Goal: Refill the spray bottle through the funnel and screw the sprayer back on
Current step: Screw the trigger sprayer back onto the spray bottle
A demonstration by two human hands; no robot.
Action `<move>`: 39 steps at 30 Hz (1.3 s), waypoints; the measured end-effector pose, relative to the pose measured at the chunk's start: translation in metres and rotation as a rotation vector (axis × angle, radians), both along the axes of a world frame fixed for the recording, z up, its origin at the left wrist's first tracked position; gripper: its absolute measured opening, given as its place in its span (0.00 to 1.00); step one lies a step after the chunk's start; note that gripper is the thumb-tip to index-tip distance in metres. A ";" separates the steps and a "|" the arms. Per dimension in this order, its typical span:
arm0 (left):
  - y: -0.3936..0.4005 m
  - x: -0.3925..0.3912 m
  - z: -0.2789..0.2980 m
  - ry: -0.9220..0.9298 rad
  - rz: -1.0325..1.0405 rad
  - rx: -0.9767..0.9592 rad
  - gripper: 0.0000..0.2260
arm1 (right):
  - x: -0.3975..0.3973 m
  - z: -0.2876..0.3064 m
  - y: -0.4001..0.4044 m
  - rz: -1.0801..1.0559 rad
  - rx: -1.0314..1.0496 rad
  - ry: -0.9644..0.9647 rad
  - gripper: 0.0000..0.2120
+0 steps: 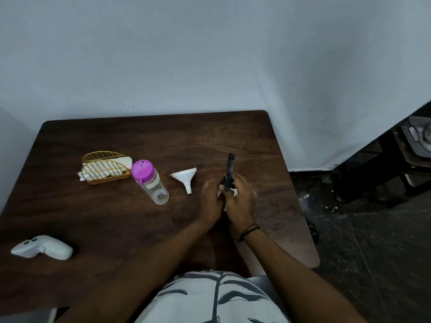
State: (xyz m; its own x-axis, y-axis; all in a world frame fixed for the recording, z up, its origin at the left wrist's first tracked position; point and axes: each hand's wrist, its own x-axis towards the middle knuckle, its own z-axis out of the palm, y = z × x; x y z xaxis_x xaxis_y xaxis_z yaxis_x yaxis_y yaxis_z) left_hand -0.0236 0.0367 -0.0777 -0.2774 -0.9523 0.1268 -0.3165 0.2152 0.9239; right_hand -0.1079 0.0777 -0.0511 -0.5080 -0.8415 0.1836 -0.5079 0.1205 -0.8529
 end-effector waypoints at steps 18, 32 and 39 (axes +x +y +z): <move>-0.003 0.003 0.000 -0.148 0.046 0.014 0.04 | -0.005 -0.004 -0.002 0.109 0.029 -0.057 0.06; 0.028 0.004 0.034 -0.076 -0.137 -0.187 0.06 | -0.010 0.031 0.021 0.115 -0.119 -0.405 0.26; 0.039 0.004 0.052 0.069 -0.454 -0.043 0.05 | -0.015 0.039 0.040 -0.005 -0.062 -0.406 0.13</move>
State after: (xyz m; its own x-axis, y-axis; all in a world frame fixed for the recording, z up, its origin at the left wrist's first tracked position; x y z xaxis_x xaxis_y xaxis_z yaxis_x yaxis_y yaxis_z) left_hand -0.0198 0.0755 -0.0259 -0.6550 -0.7297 0.1962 -0.1193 0.3563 0.9267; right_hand -0.1227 0.1182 -0.0118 -0.5534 -0.8327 0.0177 -0.1277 0.0639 -0.9898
